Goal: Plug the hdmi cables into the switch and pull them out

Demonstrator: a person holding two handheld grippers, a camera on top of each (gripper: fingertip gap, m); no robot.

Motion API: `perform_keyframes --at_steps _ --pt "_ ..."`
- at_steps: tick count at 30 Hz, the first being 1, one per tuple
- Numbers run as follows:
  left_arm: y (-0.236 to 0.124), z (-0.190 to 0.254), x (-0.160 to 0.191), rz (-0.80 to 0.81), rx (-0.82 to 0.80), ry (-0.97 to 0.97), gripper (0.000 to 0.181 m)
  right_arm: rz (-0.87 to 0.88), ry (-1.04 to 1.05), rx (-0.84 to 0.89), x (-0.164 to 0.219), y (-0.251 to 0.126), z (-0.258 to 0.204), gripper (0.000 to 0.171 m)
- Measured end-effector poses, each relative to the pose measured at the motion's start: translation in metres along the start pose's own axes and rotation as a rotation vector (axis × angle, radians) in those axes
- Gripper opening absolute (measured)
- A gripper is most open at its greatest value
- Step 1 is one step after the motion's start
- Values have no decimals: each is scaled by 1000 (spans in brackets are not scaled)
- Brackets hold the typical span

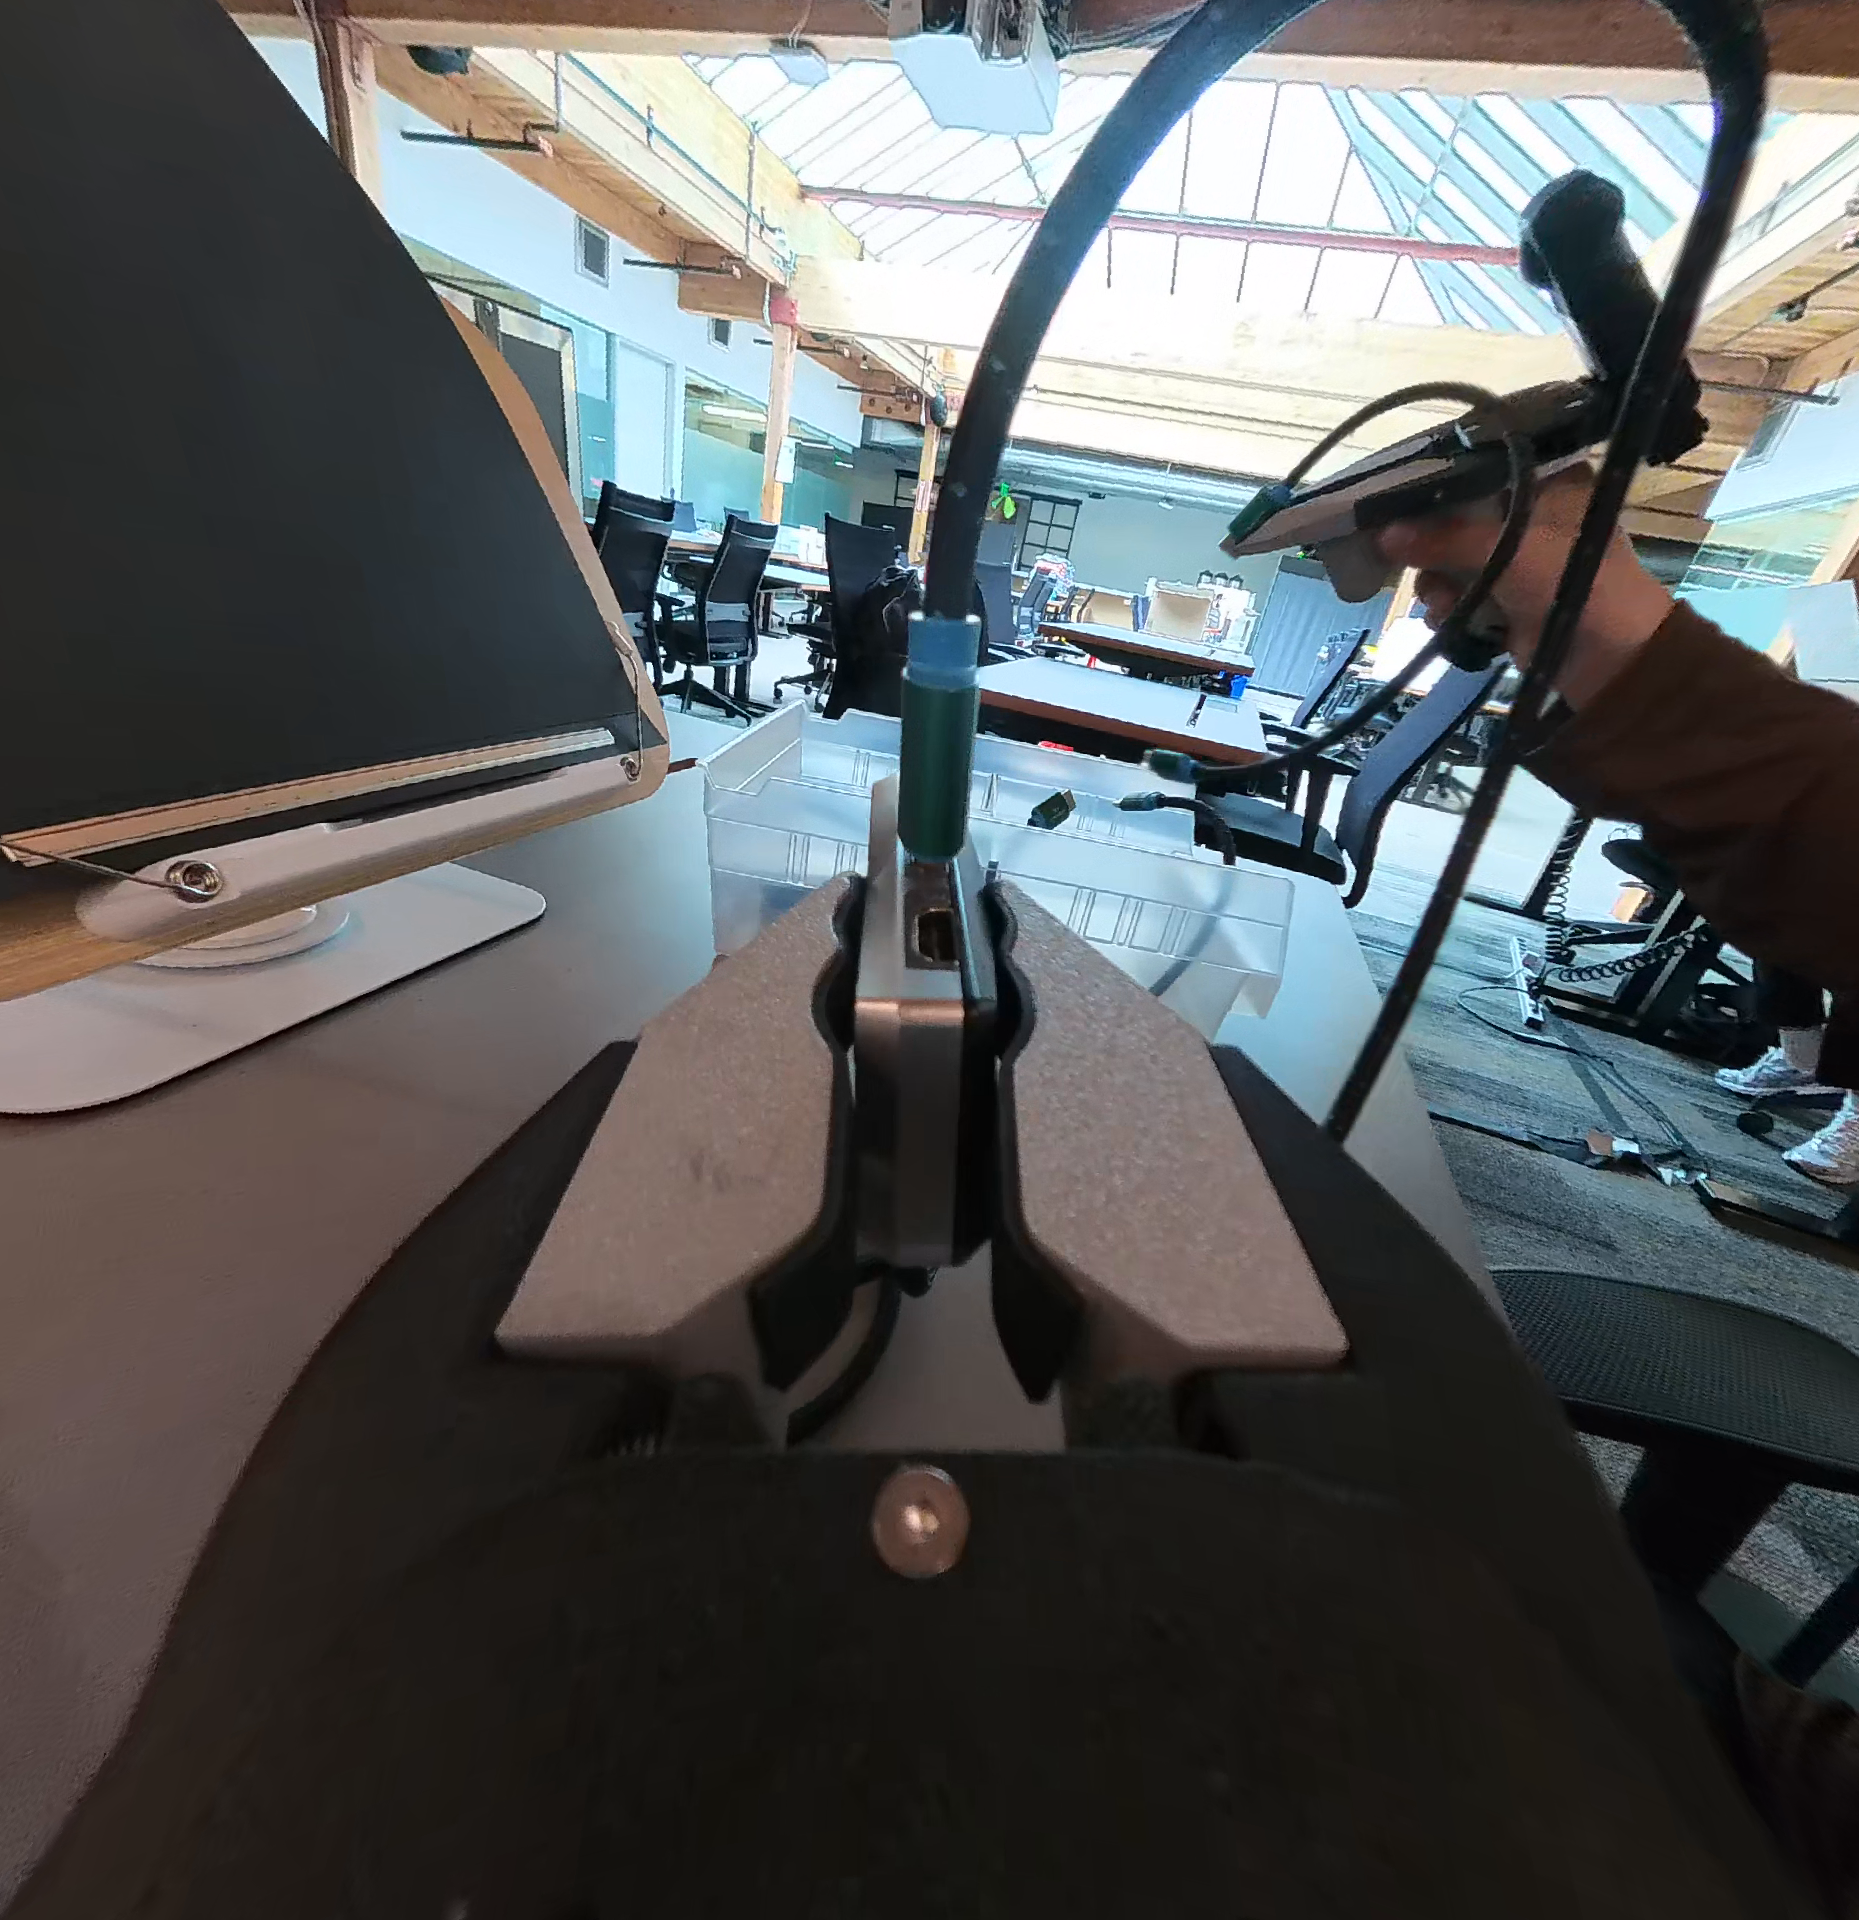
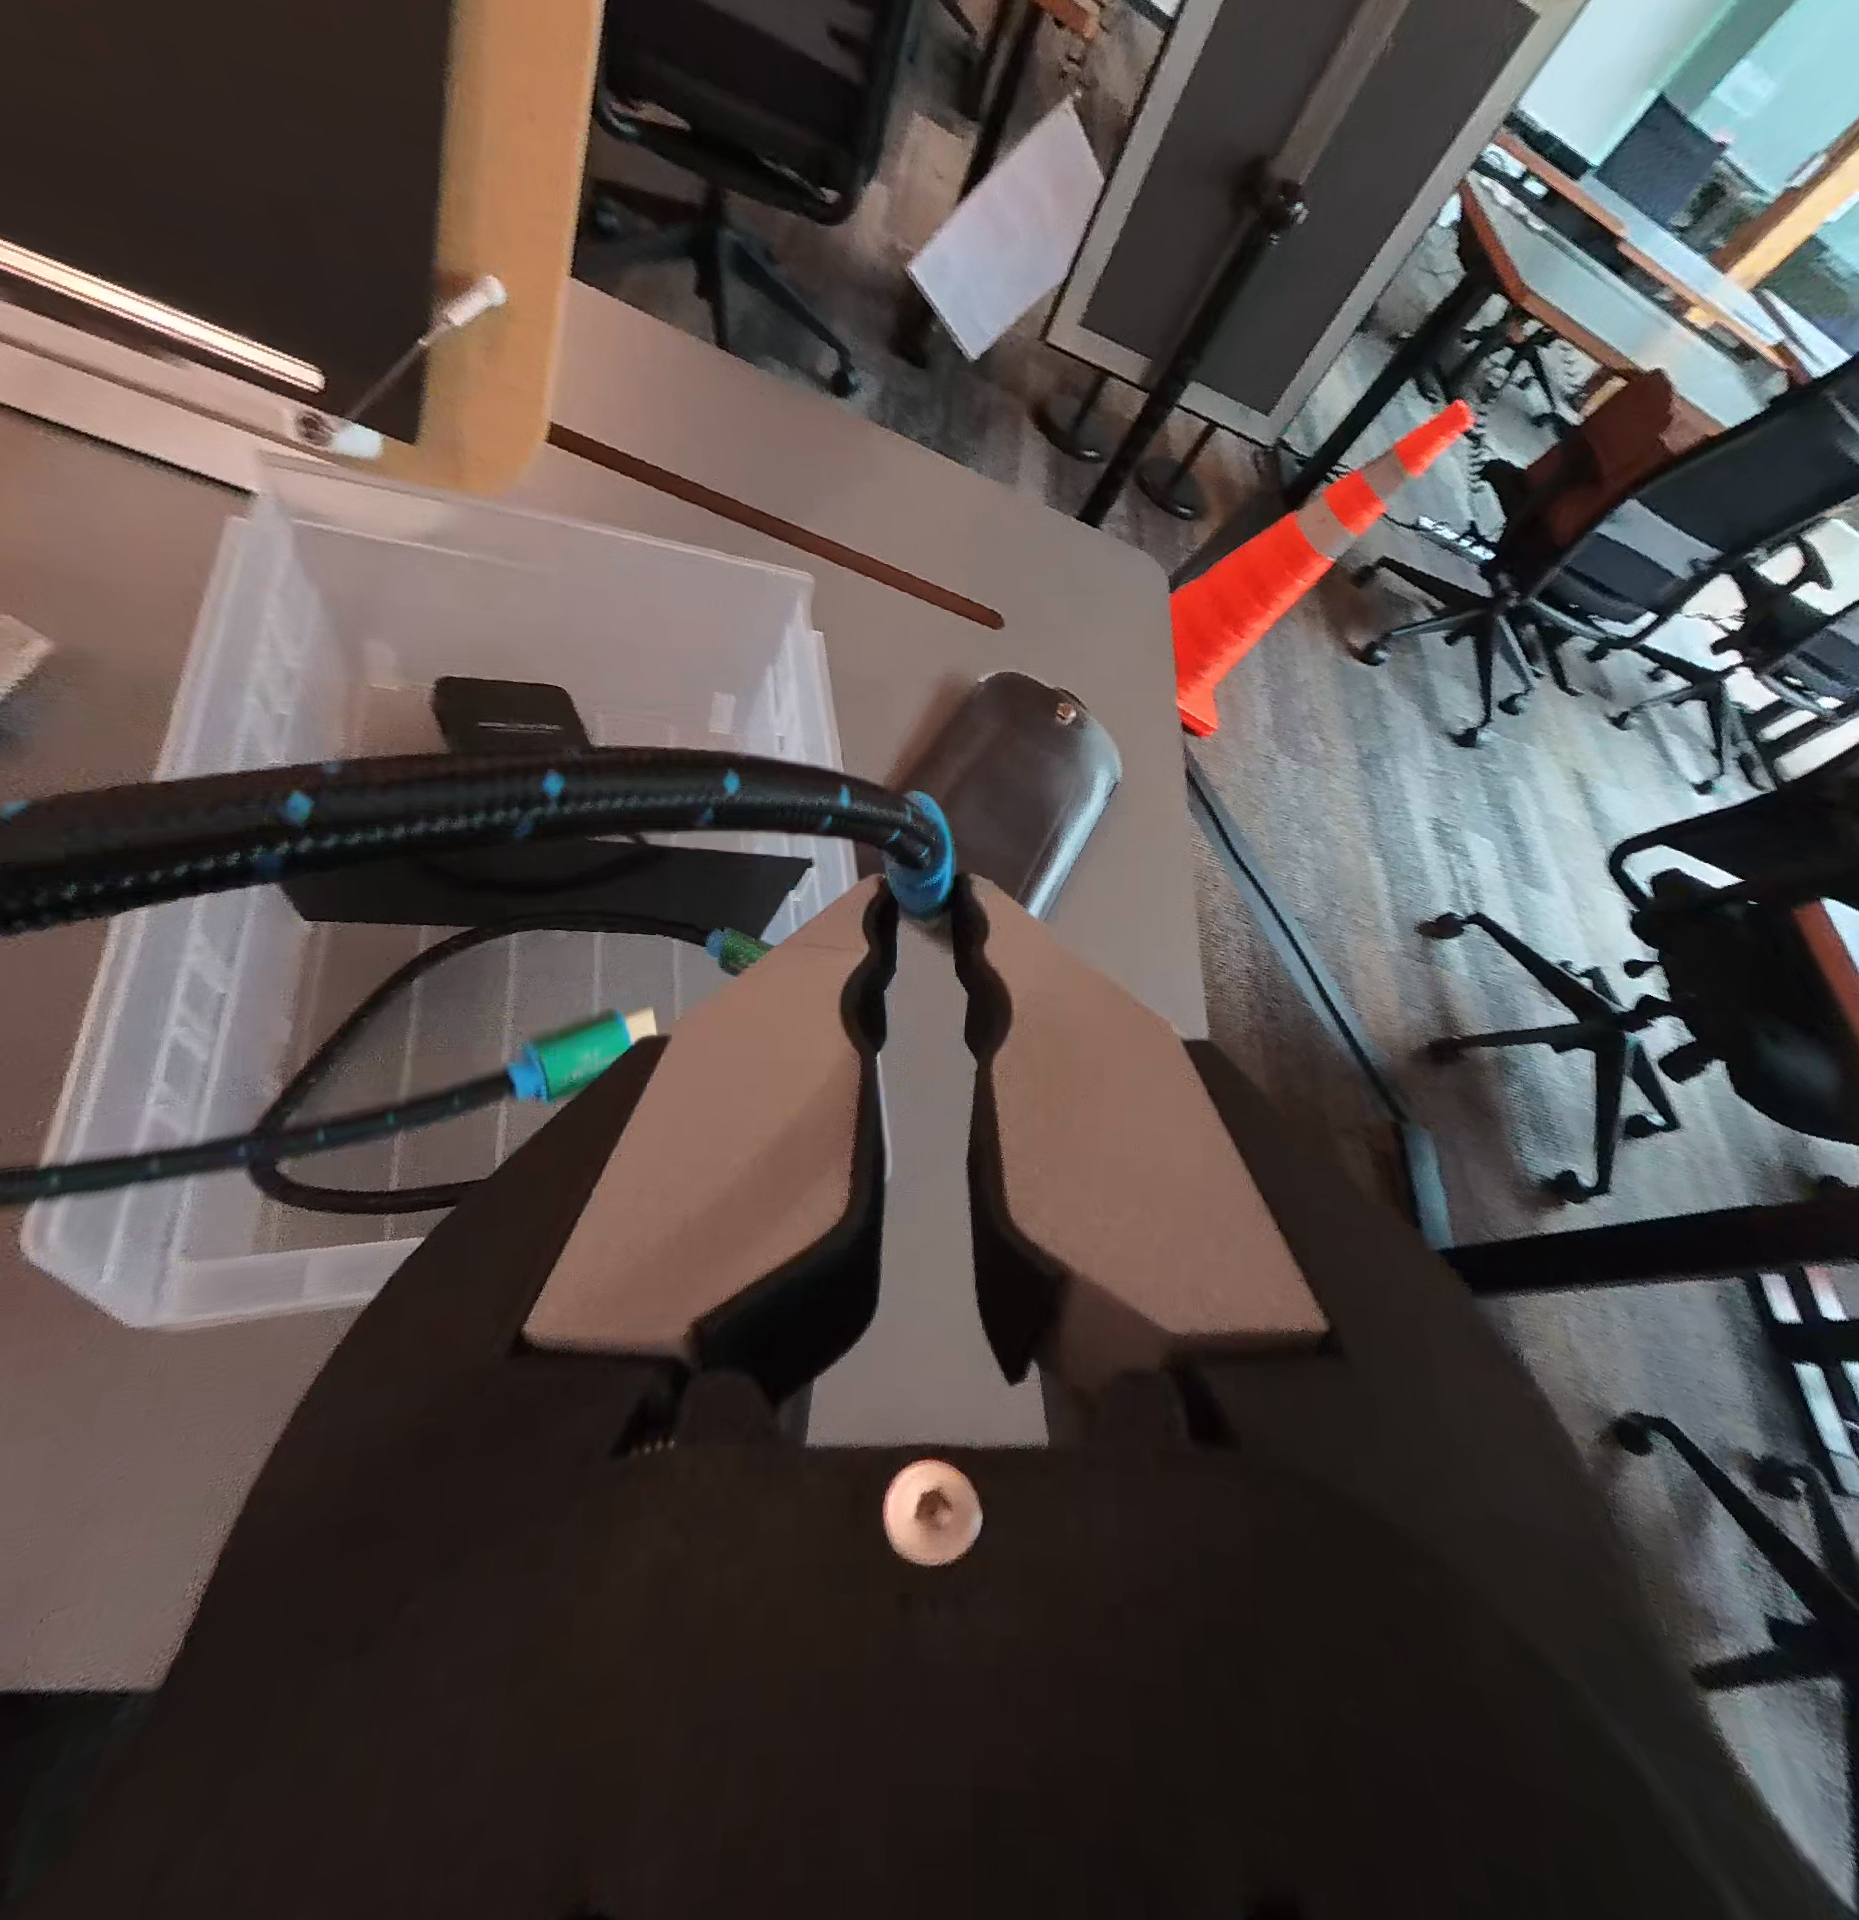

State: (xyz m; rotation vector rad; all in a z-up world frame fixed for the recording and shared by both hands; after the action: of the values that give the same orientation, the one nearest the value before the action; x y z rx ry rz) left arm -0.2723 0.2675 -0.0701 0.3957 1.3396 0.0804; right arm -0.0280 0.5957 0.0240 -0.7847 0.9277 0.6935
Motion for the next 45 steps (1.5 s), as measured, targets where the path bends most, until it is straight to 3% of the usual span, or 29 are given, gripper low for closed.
perform_keyframes --at_steps 9,15,17,20,22,27,34,39,45 --pt "0 0 1 -3 1 -13 20 -226 -254 65 44 41 -33 9" --pt "0 0 2 -6 3 -16 20 -480 -254 -237 109 68 -101 8" --pt "0 1 2 -7 7 -17 20 -616 -241 -260 133 68 -107 4" --pt "1 2 2 -10 12 -14 20 -690 -240 -244 144 68 -102 17" --pt "1 3 2 -11 14 -12 20 -659 -234 -195 134 68 -90 34" --pt "2 5 3 -13 24 -5 20 -437 -82 -240 78 53 -94 40" --pt "7 30 3 -21 163 -34 20 91 138 -788 -36 -12 -211 34" --pt "8 50 7 -47 281 -104 19 251 100 -1040 -72 -35 -300 30" --pt "6 62 11 -78 361 -144 20 281 75 -1196 -84 -16 -375 23"
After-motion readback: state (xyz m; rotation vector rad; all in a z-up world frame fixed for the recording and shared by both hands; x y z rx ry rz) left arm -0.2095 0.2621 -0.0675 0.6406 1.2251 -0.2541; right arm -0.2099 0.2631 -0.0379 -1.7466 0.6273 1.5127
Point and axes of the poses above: each gripper's, where its closed fingertips meet, y out along the fingers, x out of its underside, z = x × y across the jaws, the point moved 1 cm from there along -y, back along the fingers, and after that the axes turned 12 degrees about z, right-handed, at the moved point
